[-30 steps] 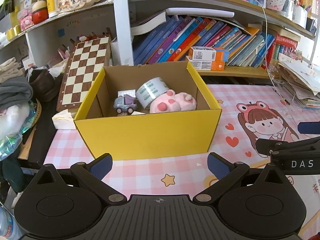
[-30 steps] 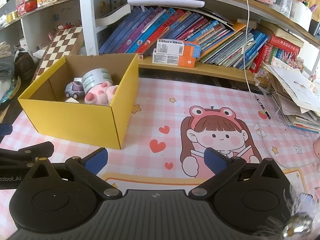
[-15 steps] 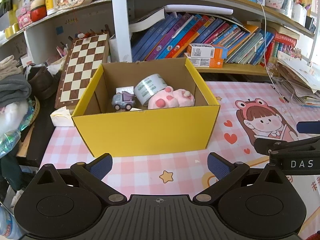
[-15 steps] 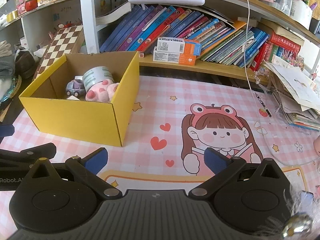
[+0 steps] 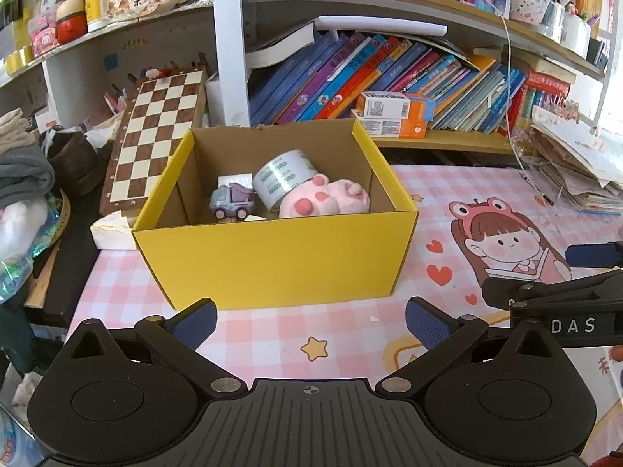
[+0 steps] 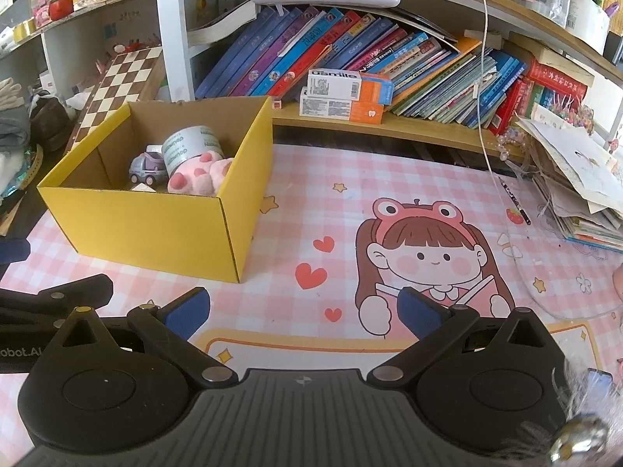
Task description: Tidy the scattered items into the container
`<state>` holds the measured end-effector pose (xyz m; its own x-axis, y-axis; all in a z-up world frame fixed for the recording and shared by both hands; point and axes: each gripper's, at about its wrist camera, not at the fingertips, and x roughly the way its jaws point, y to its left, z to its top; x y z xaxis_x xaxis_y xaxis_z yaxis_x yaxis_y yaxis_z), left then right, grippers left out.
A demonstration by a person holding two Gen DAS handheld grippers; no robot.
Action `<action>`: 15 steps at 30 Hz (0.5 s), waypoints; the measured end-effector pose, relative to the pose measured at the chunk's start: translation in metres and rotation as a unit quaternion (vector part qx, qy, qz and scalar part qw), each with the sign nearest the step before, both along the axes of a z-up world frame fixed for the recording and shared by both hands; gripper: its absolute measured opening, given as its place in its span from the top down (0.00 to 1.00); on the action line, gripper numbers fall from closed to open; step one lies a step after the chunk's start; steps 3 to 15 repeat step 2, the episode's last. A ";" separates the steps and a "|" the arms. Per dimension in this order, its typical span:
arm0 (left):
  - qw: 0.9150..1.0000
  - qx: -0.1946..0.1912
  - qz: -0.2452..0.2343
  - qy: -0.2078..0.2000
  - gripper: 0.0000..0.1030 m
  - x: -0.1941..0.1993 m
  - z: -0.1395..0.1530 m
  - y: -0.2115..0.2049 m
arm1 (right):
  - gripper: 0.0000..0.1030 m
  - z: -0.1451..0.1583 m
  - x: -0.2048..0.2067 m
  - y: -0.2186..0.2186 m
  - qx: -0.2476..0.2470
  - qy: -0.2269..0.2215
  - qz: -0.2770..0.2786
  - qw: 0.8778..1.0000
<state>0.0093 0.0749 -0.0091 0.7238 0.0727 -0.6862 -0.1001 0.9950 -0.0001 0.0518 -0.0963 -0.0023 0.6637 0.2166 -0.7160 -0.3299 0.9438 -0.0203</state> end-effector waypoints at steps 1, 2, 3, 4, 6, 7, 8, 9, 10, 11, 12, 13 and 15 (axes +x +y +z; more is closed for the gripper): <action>1.000 0.000 -0.001 0.000 0.00 0.000 0.000 0.000 | 0.00 0.000 0.000 0.000 0.000 0.000 0.000 1.000; 1.000 0.000 -0.003 0.000 0.00 0.000 0.000 0.000 | 0.00 0.000 0.000 0.000 0.001 0.001 0.000 1.000; 1.000 0.000 -0.003 0.000 0.00 0.000 0.000 0.000 | 0.00 0.000 0.000 0.000 0.001 0.001 0.000 1.000; 1.000 0.000 -0.003 0.000 0.00 0.000 0.000 0.000 | 0.00 0.000 0.000 0.000 0.001 0.001 0.000 1.000; 1.000 0.000 -0.003 0.000 0.00 0.000 0.000 0.000 | 0.00 0.000 0.000 0.000 0.001 0.001 0.000 1.000; 1.000 0.000 -0.003 0.000 0.00 0.000 0.000 0.000 | 0.00 0.000 0.000 0.000 0.001 0.001 0.000 1.000; 1.000 0.000 -0.003 0.000 0.00 0.000 0.000 0.000 | 0.00 0.000 0.000 0.000 0.001 0.001 0.000 1.000; 1.000 0.000 -0.003 0.000 0.00 0.000 0.000 0.000 | 0.00 0.000 0.000 0.000 0.001 0.001 0.000 1.000; 1.000 0.000 -0.003 0.000 0.00 0.000 0.000 0.000 | 0.00 0.000 0.000 0.000 0.001 0.001 0.000 1.000; 1.000 0.000 -0.003 0.000 0.00 0.000 0.000 0.000 | 0.00 0.000 0.000 0.000 0.001 0.001 0.000 1.000; 1.000 0.000 -0.003 0.000 0.00 0.000 0.000 0.000 | 0.00 0.000 0.000 0.000 0.001 0.001 0.000 1.000; 1.000 0.000 -0.003 0.000 0.00 0.000 0.000 0.000 | 0.00 0.000 0.000 0.000 0.001 0.001 0.000 1.000; 1.000 0.000 -0.003 0.000 0.00 0.000 0.000 0.000 | 0.00 0.000 0.000 0.000 0.001 0.001 0.000 1.000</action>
